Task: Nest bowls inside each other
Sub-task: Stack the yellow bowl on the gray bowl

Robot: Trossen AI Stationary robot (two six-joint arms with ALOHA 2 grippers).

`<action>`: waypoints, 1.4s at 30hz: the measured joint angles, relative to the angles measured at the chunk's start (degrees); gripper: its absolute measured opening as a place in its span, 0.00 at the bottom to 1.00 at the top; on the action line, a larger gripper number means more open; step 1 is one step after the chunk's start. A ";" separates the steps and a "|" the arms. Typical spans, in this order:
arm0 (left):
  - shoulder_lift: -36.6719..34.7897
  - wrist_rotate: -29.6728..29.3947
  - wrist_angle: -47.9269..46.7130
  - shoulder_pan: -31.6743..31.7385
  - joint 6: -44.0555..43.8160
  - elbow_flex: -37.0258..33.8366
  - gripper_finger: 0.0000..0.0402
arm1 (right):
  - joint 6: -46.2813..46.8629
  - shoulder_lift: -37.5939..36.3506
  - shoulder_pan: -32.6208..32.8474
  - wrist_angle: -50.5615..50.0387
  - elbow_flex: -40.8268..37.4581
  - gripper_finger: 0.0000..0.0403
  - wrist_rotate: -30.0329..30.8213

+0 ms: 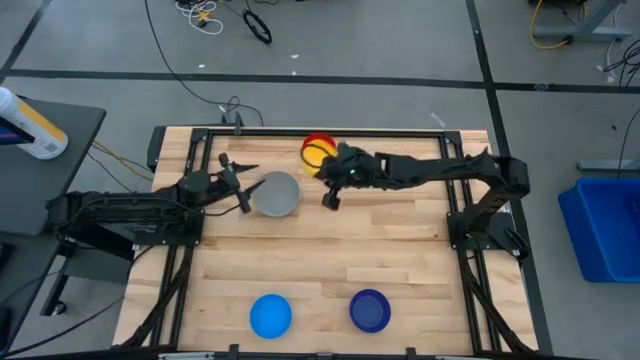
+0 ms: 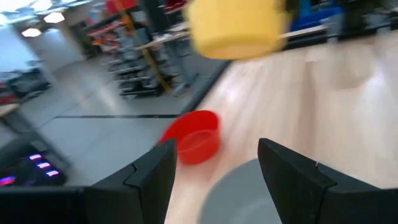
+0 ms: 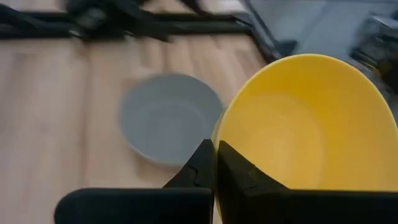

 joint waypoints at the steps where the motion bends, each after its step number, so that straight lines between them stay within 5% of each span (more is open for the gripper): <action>1: -0.43 -1.63 -0.10 0.00 0.36 0.00 0.58 | 0.29 1.28 0.41 1.70 0.59 0.00 -1.34; 7: -6.49 -7.64 -2.70 0.02 0.89 0.00 0.58 | 1.53 10.64 1.22 6.98 5.01 0.00 -8.18; 19: -22.83 -6.05 -12.57 0.00 0.17 0.00 0.58 | -0.76 26.82 -0.31 -1.74 25.24 0.00 -14.08; 32: -24.73 -5.13 -15.39 0.00 -0.26 0.00 0.58 | 1.31 34.02 -1.30 -4.73 29.18 0.01 -18.28; 42: -24.72 -4.91 -15.42 0.00 -0.29 0.00 0.58 | 1.93 33.87 -1.17 -3.60 29.21 0.36 -17.25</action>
